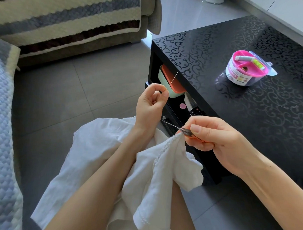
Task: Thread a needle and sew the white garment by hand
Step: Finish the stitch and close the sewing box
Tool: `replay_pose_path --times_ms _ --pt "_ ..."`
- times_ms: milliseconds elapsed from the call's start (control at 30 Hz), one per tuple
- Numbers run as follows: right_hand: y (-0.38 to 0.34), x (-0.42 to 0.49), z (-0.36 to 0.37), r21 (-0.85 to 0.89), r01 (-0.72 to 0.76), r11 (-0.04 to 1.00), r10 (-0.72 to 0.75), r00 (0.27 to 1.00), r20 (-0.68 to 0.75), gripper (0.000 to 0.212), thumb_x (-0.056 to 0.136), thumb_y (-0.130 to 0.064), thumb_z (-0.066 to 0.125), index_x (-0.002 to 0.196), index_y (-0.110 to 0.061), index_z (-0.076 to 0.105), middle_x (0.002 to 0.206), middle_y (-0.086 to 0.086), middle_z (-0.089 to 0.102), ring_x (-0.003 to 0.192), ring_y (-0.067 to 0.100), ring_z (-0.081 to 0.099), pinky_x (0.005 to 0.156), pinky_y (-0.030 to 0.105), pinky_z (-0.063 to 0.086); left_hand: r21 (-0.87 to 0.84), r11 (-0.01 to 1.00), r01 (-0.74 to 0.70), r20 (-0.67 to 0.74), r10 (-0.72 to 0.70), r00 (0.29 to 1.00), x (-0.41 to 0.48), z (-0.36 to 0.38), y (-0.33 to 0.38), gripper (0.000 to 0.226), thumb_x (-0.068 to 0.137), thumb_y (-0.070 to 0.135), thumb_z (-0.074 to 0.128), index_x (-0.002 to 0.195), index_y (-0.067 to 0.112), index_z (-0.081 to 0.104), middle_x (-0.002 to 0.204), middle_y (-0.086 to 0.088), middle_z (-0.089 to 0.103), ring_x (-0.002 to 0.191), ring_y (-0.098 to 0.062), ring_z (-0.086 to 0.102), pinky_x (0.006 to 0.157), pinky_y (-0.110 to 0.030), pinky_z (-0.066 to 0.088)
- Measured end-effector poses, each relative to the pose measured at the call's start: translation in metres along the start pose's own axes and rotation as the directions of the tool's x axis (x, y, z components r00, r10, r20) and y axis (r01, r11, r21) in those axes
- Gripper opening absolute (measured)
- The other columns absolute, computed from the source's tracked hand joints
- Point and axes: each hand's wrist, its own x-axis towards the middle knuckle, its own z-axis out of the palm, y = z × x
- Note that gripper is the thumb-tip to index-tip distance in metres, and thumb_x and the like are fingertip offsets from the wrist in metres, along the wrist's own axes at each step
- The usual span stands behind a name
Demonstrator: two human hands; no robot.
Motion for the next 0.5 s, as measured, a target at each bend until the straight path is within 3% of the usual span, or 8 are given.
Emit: replay_pose_path --times_ms 233,367,500 --pt "0.003 0.000 0.001 0.028 0.009 1.000 -0.007 0.999 -0.053 0.026 0.080 -0.023 0.054 0.077 0.001 0.061 0.057 -0.001 0.044 0.050 0.005 0.034 0.052 0.026 0.016 0.021 1.000 -0.006 -0.014 0.006 1.000 0.001 0.000 -0.002 0.020 0.093 0.006 0.055 0.075 0.013 0.051 0.057 -0.001 0.027 0.053 -0.009 0.022 0.050 -0.019 0.022" --pt "-0.003 -0.006 -0.003 0.089 0.079 0.993 -0.077 0.997 -0.025 0.023 0.076 -0.031 0.066 0.077 -0.008 0.067 0.055 -0.006 0.043 0.049 0.005 0.031 0.049 0.022 0.016 0.036 0.999 0.021 -0.040 -0.020 0.999 0.004 -0.001 -0.003 0.024 0.092 0.005 0.055 0.071 0.017 0.051 0.051 0.010 0.027 0.051 -0.008 0.021 0.049 -0.020 0.022" --pt "-0.019 -0.010 -0.020 0.084 0.179 0.980 -0.170 0.980 -0.102 0.039 0.070 -0.051 0.068 0.081 -0.013 0.068 0.056 -0.006 0.039 0.052 0.010 0.025 0.050 0.025 0.014 0.038 0.999 0.030 -0.033 -0.029 0.999 0.003 -0.001 0.003 0.024 0.092 0.003 0.055 0.073 0.016 0.051 0.062 -0.012 0.027 0.055 -0.009 0.021 0.053 -0.022 0.021"
